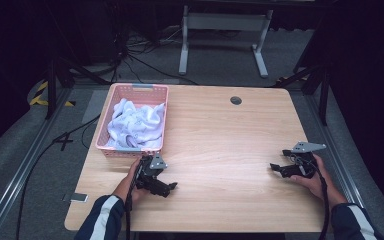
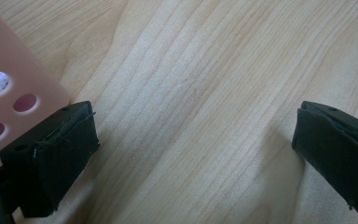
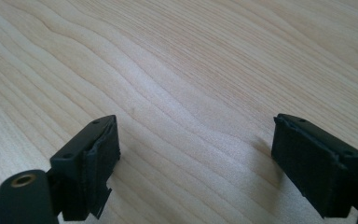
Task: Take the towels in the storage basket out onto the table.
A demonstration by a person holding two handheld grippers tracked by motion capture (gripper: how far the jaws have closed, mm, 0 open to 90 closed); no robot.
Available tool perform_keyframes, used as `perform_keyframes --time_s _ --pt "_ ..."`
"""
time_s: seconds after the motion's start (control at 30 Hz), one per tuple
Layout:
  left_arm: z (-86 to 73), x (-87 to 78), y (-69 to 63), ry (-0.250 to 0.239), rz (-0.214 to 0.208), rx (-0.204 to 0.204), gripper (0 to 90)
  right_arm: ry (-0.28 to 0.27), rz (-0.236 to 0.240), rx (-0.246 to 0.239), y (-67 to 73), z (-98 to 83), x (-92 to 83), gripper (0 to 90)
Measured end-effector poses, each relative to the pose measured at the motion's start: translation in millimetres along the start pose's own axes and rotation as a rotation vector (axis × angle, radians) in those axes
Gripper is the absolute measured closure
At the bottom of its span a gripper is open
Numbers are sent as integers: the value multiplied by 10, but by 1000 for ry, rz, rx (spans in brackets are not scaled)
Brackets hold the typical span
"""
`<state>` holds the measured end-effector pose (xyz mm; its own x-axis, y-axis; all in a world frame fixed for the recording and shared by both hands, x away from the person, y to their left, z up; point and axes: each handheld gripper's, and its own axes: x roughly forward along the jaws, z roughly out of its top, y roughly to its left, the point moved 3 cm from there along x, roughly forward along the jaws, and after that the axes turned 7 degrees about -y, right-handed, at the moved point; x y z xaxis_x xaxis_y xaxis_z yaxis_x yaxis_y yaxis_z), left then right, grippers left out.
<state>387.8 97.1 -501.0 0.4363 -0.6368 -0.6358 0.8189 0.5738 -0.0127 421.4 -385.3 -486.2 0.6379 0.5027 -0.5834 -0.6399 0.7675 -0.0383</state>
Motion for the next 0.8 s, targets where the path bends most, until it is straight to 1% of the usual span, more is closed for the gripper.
perform_keyframes --time_s 0.2,0.23,0.27,0.3,0.33,0.37,0.4,0.43,0.47,0.5,0.53,0.57,0.6,0.63,0.67,0.7,0.73,0.77,0.8 --pt "-1 1 3 -4 -4 5 3 0 0 0 0 0 1 151" --pt "-6 -10 9 2 -10 14 3 1 0 1 1 1 1 150" --pt "-4 -19 7 11 -12 12 3 0 1 1 3 3 3 150" --pt "0 -35 14 17 -9 21 13 1 4 0 4 5 4 150" --pt "6 -55 11 15 -9 20 46 1 5 1 7 6 7 150" --pt "13 -84 2 16 -30 30 128 2 6 0 8 7 7 150" --pt "34 -113 -11 5 -45 50 214 2 5 -1 8 7 6 150" --pt "51 -135 -22 0 -50 54 237 2 5 0 8 6 7 150" --pt "84 -167 -40 -10 -37 59 187 2 5 0 8 6 6 150" --pt "119 -198 -52 -23 -31 76 159 2 5 0 8 6 6 150" --pt "235 -309 -77 -73 -25 108 203 2 5 0 8 6 6 150" --pt "235 -309 -77 -73 -25 108 215 2 5 0 8 6 6 150" --pt "347 -419 -74 -111 6 118 205 2 5 0 8 5 4 150" --pt "411 -482 -53 -127 35 133 196 2 5 0 8 5 4 150" --pt "411 -482 -53 -127 35 133 187 2 5 0 8 5 4 150" --pt "477 -569 -13 -141 67 139 187 2 5 0 8 5 4 150" --pt "556 -685 78 -165 105 115 166 2 5 0 8 5 4 150" --pt "556 -685 78 -165 105 115 157 2 5 0 8 4 4 150" --pt "604 -768 159 -176 138 114 160 1 5 0 8 4 4 150"
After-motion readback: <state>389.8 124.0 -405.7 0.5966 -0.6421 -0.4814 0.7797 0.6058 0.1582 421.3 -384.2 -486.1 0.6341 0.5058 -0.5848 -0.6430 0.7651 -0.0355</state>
